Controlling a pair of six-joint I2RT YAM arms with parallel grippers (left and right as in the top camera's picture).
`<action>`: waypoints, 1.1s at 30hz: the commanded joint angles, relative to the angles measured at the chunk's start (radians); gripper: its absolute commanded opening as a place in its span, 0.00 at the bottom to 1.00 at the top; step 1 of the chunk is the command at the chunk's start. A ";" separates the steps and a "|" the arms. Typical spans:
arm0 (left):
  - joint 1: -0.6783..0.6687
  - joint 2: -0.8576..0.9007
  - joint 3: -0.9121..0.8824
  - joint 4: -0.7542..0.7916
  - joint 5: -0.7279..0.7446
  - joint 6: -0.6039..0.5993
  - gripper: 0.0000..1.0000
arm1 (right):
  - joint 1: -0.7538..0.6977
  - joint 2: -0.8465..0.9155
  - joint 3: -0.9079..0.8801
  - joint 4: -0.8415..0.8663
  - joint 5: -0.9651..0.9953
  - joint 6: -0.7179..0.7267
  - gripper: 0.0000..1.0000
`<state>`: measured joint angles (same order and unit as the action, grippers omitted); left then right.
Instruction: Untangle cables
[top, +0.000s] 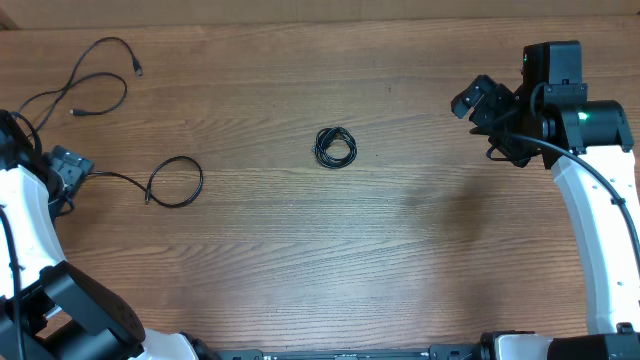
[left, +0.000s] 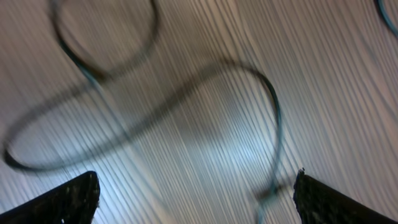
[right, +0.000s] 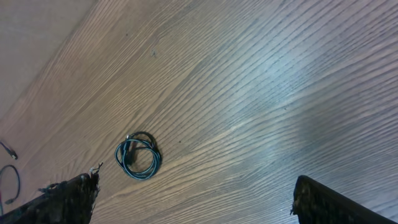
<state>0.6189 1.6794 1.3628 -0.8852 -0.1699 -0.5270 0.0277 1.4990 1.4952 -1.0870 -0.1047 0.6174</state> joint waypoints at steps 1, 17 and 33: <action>-0.001 0.001 -0.047 0.095 -0.158 0.132 0.99 | 0.000 0.002 0.002 0.003 -0.002 0.003 1.00; 0.014 0.002 -0.215 0.280 -0.214 0.677 0.77 | 0.001 0.132 0.002 -0.002 -0.003 -0.046 1.00; 0.016 0.105 -0.215 0.369 -0.207 0.706 0.21 | 0.001 0.143 0.002 0.012 -0.003 -0.046 1.00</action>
<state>0.6292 1.7790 1.1507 -0.5499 -0.3649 0.1692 0.0277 1.6459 1.4952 -1.0840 -0.1047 0.5777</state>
